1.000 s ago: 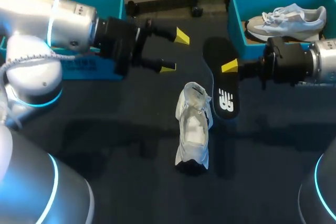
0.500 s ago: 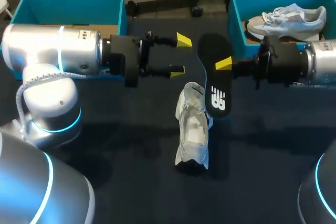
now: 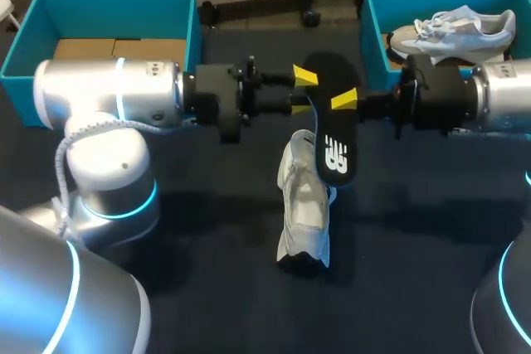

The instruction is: Take the shoe out of the shoebox, open the shoe tongue, remove and reinsert the insole, then place the shoe into the shoebox

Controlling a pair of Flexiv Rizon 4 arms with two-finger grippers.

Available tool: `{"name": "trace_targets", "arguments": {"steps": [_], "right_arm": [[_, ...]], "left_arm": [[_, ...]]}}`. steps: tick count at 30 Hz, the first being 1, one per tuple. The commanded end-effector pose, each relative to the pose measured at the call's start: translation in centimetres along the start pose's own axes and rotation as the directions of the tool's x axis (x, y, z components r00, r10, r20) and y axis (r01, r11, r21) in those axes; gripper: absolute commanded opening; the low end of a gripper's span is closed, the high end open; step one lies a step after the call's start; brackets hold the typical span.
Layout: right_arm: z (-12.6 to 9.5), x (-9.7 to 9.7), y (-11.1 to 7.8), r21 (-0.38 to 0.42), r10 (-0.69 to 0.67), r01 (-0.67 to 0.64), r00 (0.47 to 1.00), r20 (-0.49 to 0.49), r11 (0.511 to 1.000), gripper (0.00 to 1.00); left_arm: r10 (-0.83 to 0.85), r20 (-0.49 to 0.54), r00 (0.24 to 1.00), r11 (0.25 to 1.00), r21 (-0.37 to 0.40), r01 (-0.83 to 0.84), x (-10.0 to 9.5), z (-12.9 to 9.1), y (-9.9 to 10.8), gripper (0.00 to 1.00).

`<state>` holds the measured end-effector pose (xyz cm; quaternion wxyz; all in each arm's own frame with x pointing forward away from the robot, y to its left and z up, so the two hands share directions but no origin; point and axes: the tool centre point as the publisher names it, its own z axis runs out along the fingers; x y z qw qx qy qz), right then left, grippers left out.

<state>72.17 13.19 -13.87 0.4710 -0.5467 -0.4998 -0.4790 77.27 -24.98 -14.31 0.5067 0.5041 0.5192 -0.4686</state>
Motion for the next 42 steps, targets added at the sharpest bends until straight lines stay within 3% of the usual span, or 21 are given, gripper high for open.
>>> {"name": "trace_targets", "arguments": {"steps": [1, 18, 26, 28, 32, 33, 34, 42], "right_arm": [[0.5, 0.0, 0.3, 0.004, -0.001, 0.001, 1.0, 0.004, 1.0, 0.0], [0.4, 0.3, -0.1, 0.007, -0.007, 0.007, 1.0, 0.004, 1.0, 0.0], [0.5, 0.1, 0.1, 0.01, -0.001, 0.001, 1.0, -0.002, 1.0, 0.0], [0.5, 0.0, 0.1, 0.011, 0.0, 0.0, 1.0, -0.002, 1.0, 0.0], [0.7, 0.0, 0.1, 0.016, -0.001, 0.001, 1.0, -0.008, 1.0, 0.01], [0.7, -0.1, 0.1, 0.017, -0.002, 0.002, 1.0, -0.009, 1.0, 0.36], [0.6, -0.2, 0.0, 0.018, -0.002, 0.002, 1.0, -0.005, 1.0, 0.96], [-1.5, -0.9, -0.5, -0.009, -0.083, 0.083, 0.996, 0.045, 0.996, 1.0]], "left_arm": [[0.002, 0.016, 1.0, 1.0, -0.01, -0.002, 0.3, 1.7, -0.1, 0.43], [-0.019, 0.04, 0.999, 1.0, -0.018, 0.02, 0.3, 3.0, 0.1, 0.26], [-0.034, 0.037, 0.999, 0.999, -0.016, 0.034, 0.6, 3.3, -0.1, 0.09], [-0.036, 0.036, 0.999, 0.999, -0.013, 0.036, 0.6, 3.4, -0.2, 0.0], [-0.037, 0.036, 0.999, 0.999, -0.006, 0.038, 0.6, 3.5, -0.2, 0.0], [-0.038, 0.036, 0.999, 0.999, -0.004, 0.038, 0.6, 3.5, -0.2, 0.0], [-0.038, 0.036, 0.999, 0.999, 0.001, 0.038, 0.6, 3.5, -0.1, 0.0], [-0.086, 0.035, 0.996, 0.996, 0.043, 0.084, 1.1, 2.5, -0.3, 0.0]]}}
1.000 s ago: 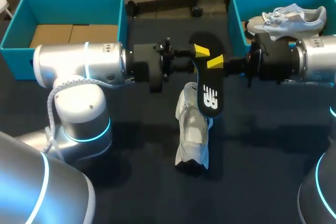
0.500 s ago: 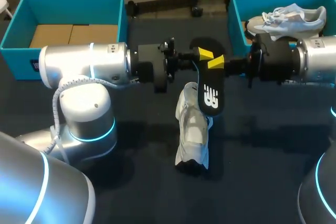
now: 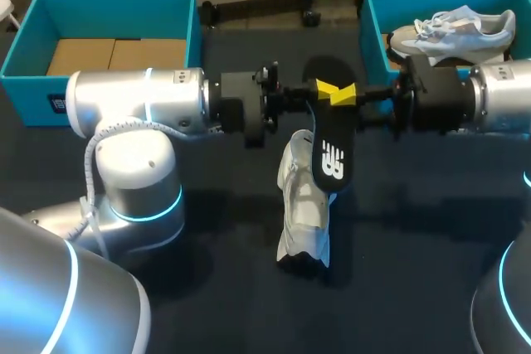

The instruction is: Take the shoe out of the shoebox, open the shoe tongue, remove and reinsert the insole, then place the shoe into the shoebox

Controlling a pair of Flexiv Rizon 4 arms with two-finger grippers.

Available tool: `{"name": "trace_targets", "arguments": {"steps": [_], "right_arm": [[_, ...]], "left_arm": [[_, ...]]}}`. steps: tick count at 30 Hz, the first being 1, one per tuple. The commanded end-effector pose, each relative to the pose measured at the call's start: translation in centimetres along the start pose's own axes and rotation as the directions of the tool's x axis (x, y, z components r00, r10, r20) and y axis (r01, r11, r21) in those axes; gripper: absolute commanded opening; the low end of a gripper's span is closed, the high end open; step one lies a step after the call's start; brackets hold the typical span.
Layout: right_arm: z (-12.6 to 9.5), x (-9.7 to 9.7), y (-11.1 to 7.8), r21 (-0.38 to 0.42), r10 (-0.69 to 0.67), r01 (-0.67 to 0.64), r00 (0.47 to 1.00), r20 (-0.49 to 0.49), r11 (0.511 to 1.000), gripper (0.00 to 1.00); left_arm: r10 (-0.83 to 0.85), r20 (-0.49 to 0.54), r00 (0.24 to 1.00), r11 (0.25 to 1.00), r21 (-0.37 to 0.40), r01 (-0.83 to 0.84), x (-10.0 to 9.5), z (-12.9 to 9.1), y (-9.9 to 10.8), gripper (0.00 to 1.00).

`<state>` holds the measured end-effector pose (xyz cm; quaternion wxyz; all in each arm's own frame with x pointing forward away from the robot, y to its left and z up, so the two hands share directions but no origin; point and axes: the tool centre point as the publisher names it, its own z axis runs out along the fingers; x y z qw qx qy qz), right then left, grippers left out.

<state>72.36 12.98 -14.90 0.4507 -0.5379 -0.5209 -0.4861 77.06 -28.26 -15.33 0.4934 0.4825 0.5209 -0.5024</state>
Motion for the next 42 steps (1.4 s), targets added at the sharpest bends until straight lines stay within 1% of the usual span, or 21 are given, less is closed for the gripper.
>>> {"name": "trace_targets", "arguments": {"steps": [1, 4, 5, 8, 11, 13, 14, 15, 42], "right_arm": [[-1.7, 0.1, -0.7, -0.009, -0.028, 0.028, 0.999, 0.031, 1.0, 1.0], [-3.0, -0.2, -0.9, -0.026, -0.073, 0.074, 0.995, 0.066, 0.997, 1.0], [-3.1, -0.2, -0.9, -0.028, -0.078, 0.081, 0.994, 0.07, 0.996, 1.0], [-4.4, -0.4, -0.8, -0.04, -0.146, 0.151, 0.985, 0.095, 0.988, 1.0], [-5.1, -0.5, -0.7, -0.017, -0.224, 0.228, 0.965, 0.135, 0.973, 1.0], [-5.4, -0.9, -0.6, 0.012, -0.287, 0.289, 0.943, 0.171, 0.957, 1.0], [-5.7, -1.0, -0.5, 0.008, -0.309, 0.314, 0.929, 0.203, 0.95, 1.0], [-6.0, -1.4, -0.4, -0.012, -0.3, 0.31, 0.927, 0.226, 0.951, 1.0], [-6.0, -1.4, -0.4, -0.012, -0.3, 0.31, 0.927, 0.226, 0.951, 1.0]], "left_arm": [[-0.02, -0.001, 1.0, 1.0, 0.017, 0.02, 0.2, -0.9, 0.0, 0.0], [-0.051, -0.011, 0.999, 0.998, 0.043, 0.051, 0.3, -1.4, -0.4, 0.0], [-0.057, -0.012, 0.998, 0.997, 0.048, 0.057, 0.3, -1.5, -0.5, 0.0], [-0.116, -0.011, 0.993, 0.99, 0.085, 0.116, 0.5, -1.9, -1.0, 0.0], [-0.168, -0.009, 0.986, 0.981, 0.1, 0.168, 0.6, -2.1, -1.4, 0.0], [-0.205, -0.004, 0.979, 0.974, 0.098, 0.204, 0.7, -2.1, -1.7, 0.0], [-0.216, -0.007, 0.976, 0.971, 0.099, 0.216, 0.7, -2.2, -1.8, 0.0], [-0.216, -0.007, 0.976, 0.971, 0.099, 0.216, 0.7, -2.2, -1.8, 0.0], [-0.216, -0.007, 0.976, 0.971, 0.099, 0.216, 0.7, -2.2, -1.8, 0.0]]}}
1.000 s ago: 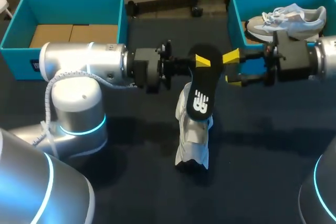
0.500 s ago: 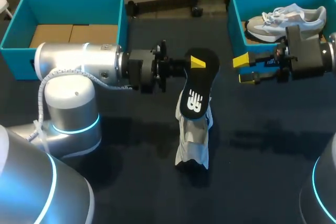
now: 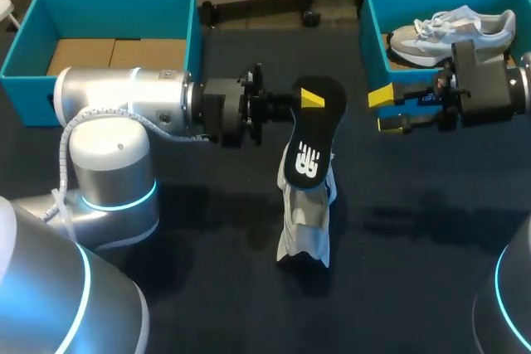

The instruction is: Take the shoe out of the shoebox, open the shoe tongue, remove and reinsert the insole, then place the shoe into the shoebox

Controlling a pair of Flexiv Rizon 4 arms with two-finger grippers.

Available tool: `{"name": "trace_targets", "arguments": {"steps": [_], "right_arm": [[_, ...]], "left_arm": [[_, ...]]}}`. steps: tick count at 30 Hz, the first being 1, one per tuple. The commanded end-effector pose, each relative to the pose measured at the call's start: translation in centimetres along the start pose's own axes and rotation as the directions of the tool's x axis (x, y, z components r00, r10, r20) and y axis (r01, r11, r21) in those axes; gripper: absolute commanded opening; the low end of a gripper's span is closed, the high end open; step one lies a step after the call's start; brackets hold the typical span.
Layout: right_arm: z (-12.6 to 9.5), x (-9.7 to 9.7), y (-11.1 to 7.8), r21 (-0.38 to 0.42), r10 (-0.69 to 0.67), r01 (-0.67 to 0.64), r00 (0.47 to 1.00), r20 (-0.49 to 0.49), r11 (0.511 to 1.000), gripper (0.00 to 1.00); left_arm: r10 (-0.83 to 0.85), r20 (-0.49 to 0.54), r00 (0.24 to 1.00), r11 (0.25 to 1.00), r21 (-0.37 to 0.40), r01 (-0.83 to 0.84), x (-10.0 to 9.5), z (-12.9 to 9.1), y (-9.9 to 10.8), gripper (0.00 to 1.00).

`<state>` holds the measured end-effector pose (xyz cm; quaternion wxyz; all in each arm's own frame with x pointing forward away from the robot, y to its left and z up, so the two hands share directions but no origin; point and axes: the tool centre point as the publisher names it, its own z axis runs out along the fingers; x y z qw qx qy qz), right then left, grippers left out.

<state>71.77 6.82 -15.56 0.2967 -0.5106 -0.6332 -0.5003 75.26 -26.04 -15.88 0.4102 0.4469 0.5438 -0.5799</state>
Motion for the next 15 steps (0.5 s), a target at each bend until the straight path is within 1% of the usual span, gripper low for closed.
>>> {"name": "trace_targets", "arguments": {"steps": [1, 2, 4, 5, 6, 7, 8, 9, 10, 14, 15], "right_arm": [[-0.1, 0.1, 0.0, 0.008, -0.079, 0.079, 0.997, 0.0, 0.997, 1.0], [-0.2, 0.1, -0.1, 0.012, -0.099, 0.099, 0.995, -0.013, 0.995, 1.0], [-0.4, 0.2, -0.2, 0.032, -0.189, 0.19, 0.982, -0.017, 0.981, 1.0], [-0.5, 0.3, -0.3, 0.041, -0.23, 0.23, 0.973, 0.002, 0.972, 1.0], [-0.5, 0.4, -0.4, 0.063, -0.279, 0.279, 0.96, -0.003, 0.958, 1.0], [-0.6, 0.4, -0.4, 0.072, -0.308, 0.308, 0.951, -0.001, 0.949, 1.0], [-0.5, 0.7, -0.7, 0.099, -0.383, 0.381, 0.924, -0.006, 0.919, 1.0], [-0.4, 0.9, -0.9, 0.118, -0.409, 0.409, 0.912, -0.027, 0.905, 1.0], [-0.4, 0.9, -0.9, 0.118, -0.409, 0.409, 0.912, -0.027, 0.905, 1.0], [-0.4, 0.9, -0.9, 0.118, -0.409, 0.409, 0.912, -0.027, 0.905, 1.0], [-0.4, 0.9, -0.9, 0.118, -0.409, 0.409, 0.912, -0.027, 0.905, 1.0]], "left_arm": [[0.002, 0.002, 1.0, 1.0, -0.003, -0.002, 0.1, 0.1, -0.1, 0.0], [-0.011, -0.007, 1.0, 1.0, 0.011, 0.011, 0.1, 0.2, -0.2, 0.0], [-0.03, -0.013, 0.999, 0.999, 0.028, 0.03, 0.1, 0.2, -0.4, 0.0], [-0.048, -0.022, 0.999, 0.998, 0.034, 0.048, 0.2, 0.0, -0.4, 0.0], [-0.069, -0.012, 0.998, 0.996, 0.053, 0.07, 0.2, -0.3, -0.5, 0.0], [-0.082, -0.015, 0.997, 0.995, 0.055, 0.083, 0.2, -0.4, -0.5, 0.0], [-0.098, -0.025, 0.995, 0.993, 0.057, 0.099, 0.3, -0.7, -0.6, 0.0], [-0.117, -0.022, 0.993, 0.991, 0.069, 0.118, 0.4, -0.9, -0.6, 0.0], [-0.117, -0.022, 0.993, 0.991, 0.069, 0.118, 0.4, -0.9, -0.6, 0.0], [-0.204, -0.013, 0.979, 0.972, 0.117, 0.204, 0.5, -1.6, -1.0, 0.0], [-0.21, -0.016, 0.978, 0.97, 0.119, 0.21, 0.5, -1.6, -1.0, 0.0]]}}
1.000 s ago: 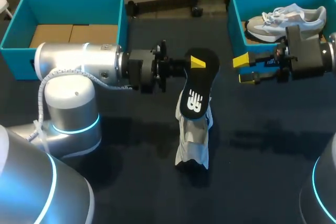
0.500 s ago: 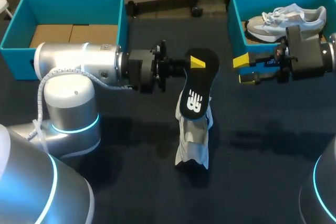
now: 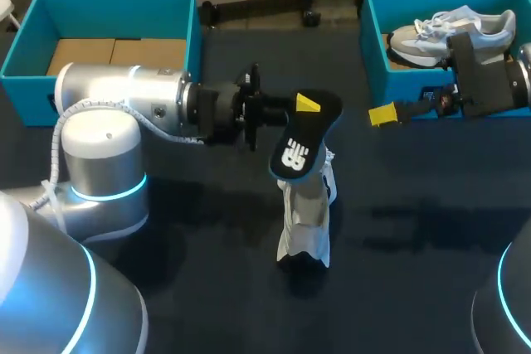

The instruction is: Take the shoe out of the shoebox, open the shoe tongue, remove and reinsert the insole, then place the shoe into the shoebox

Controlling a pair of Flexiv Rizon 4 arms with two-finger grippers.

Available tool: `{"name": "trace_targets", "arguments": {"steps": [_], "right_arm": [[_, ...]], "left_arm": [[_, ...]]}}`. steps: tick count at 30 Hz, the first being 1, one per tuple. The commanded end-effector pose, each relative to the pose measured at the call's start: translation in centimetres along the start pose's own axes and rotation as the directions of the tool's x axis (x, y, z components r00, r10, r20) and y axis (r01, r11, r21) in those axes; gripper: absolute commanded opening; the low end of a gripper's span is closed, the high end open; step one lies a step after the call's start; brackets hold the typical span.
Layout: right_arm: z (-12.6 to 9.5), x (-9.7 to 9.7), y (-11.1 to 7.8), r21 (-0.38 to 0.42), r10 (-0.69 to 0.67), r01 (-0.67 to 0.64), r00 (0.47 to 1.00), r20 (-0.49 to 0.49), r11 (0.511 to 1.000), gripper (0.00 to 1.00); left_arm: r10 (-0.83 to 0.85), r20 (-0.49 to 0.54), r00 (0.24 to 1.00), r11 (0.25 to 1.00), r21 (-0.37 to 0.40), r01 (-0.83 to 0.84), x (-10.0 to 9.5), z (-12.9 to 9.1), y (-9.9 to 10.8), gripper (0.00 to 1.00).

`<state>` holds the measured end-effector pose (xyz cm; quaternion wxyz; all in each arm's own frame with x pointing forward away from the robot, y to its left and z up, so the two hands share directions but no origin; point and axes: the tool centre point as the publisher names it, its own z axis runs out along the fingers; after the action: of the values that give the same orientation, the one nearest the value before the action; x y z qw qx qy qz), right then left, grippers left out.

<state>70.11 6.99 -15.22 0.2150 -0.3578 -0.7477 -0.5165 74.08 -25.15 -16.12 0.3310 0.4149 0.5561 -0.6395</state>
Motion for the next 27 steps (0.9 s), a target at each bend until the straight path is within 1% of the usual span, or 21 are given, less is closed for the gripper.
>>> {"name": "trace_targets", "arguments": {"steps": [1, 7, 12, 14, 15, 16, 17, 20, 21, 22, 23, 24, 25, 27], "right_arm": [[-0.3, -0.2, 0.5, 0.019, -0.018, 0.018, 1.0, -0.007, 1.0, 1.0], [-0.3, -0.2, 0.5, 0.019, -0.018, 0.018, 1.0, -0.007, 1.0, 1.0], [-0.3, -0.2, 0.5, 0.019, -0.018, 0.018, 1.0, -0.007, 1.0, 1.0], [-0.3, -0.7, 0.2, -0.001, -0.078, 0.078, 0.997, 0.003, 0.997, 1.0], [-0.4, -0.9, 0.1, 0.013, -0.147, 0.146, 0.989, 0.036, 0.989, 1.0], [-0.4, -1.2, -0.1, 0.029, -0.171, 0.17, 0.983, 0.063, 0.985, 1.0], [-0.5, -1.4, -0.3, 0.022, -0.237, 0.236, 0.969, 0.074, 0.971, 1.0], [-0.4, -2.1, -0.8, 0.087, -0.359, 0.35, 0.926, 0.114, 0.933, 1.0], [-0.3, -2.2, -0.9, 0.109, -0.361, 0.348, 0.924, 0.13, 0.931, 1.0], [-0.2, -2.5, -1.0, 0.133, -0.417, 0.4, 0.897, 0.144, 0.907, 1.0], [-0.1, -2.5, -1.1, 0.147, -0.423, 0.404, 0.894, 0.145, 0.903, 1.0], [0.1, -2.8, -1.3, 0.183, -0.45, 0.422, 0.88, 0.155, 0.888, 1.0], [0.2, -2.9, -1.5, 0.199, -0.478, 0.447, 0.864, 0.156, 0.872, 1.0], [0.4, -3.2, -1.9, 0.232, -0.504, 0.464, 0.848, 0.164, 0.855, 1.0]], "left_arm": [[-0.039, -0.004, 0.999, 0.999, 0.033, 0.039, 0.1, -0.9, 0.0, 0.0], [-0.15, -0.004, 0.989, 0.986, 0.075, 0.149, 0.8, -1.2, -0.9, 0.0], [-0.187, -0.002, 0.982, 0.979, 0.079, 0.186, 1.6, -1.4, -1.5, 0.0], [-0.194, 0.003, 0.981, 0.978, 0.075, 0.193, 1.8, -1.5, -1.7, 0.0], [-0.197, 0.004, 0.98, 0.978, 0.076, 0.196, 1.9, -1.6, -1.8, 0.0], [-0.202, 0.009, 0.979, 0.977, 0.078, 0.2, 1.9, -1.6, -1.9, 0.0], [-0.21, 0.013, 0.978, 0.975, 0.078, 0.208, 2.0, -1.7, -1.9, 0.0], [-0.224, 0.02, 0.974, 0.972, 0.074, 0.222, 2.4, -1.9, -2.1, 0.0], [-0.229, 0.023, 0.973, 0.971, 0.074, 0.227, 2.5, -2.0, -2.1, 0.0], [-0.236, 0.026, 0.971, 0.97, 0.072, 0.234, 2.7, -2.1, -2.1, 0.0], [-0.24, 0.027, 0.97, 0.969, 0.071, 0.238, 2.7, -2.2, -2.1, 0.0], [-0.243, 0.028, 0.97, 0.968, 0.069, 0.241, 2.9, -2.3, -2.1, 0.0], [-0.252, 0.028, 0.967, 0.966, 0.067, 0.25, 3.0, -2.4, -2.1, 0.0], [-0.269, 0.027, 0.963, 0.961, 0.073, 0.267, 3.1, -2.4, -2.2, 0.0]]}}
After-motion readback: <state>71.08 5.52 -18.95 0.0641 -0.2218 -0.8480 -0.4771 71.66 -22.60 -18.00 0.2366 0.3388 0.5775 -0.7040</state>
